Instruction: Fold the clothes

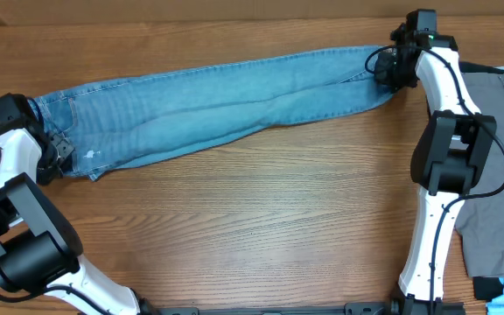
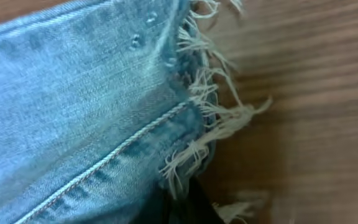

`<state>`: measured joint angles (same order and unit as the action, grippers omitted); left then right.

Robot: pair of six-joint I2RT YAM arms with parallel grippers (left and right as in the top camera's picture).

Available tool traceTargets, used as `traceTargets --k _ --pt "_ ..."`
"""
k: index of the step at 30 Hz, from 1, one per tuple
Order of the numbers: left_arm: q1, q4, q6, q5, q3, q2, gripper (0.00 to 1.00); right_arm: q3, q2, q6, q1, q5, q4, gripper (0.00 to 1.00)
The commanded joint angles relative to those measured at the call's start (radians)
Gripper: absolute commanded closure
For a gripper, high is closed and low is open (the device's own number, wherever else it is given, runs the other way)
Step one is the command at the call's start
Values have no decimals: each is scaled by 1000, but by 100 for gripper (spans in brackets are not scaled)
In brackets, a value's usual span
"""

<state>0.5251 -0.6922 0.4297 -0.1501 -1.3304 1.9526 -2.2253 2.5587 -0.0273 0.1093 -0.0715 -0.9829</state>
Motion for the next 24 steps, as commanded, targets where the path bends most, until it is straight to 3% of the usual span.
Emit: traceTargets --k 1,7,13,18,24 --pt "6 -14 -56 43 5 69 96 64 69 23 -16 78 -136 96" --pt "5 -14 -56 59 4 69 96 64 69 -97 0 82 -360 96" --pt "5 -61 -74 69 4 69 96 64 69 -112 3 82 -594 96" --pt "4 -78 -124 161 4 51 96 64 69 -135 11 101 -713 96" --pt "4 -66 -182 173 3 2 96 77 60 -146 20 56 -698 96"
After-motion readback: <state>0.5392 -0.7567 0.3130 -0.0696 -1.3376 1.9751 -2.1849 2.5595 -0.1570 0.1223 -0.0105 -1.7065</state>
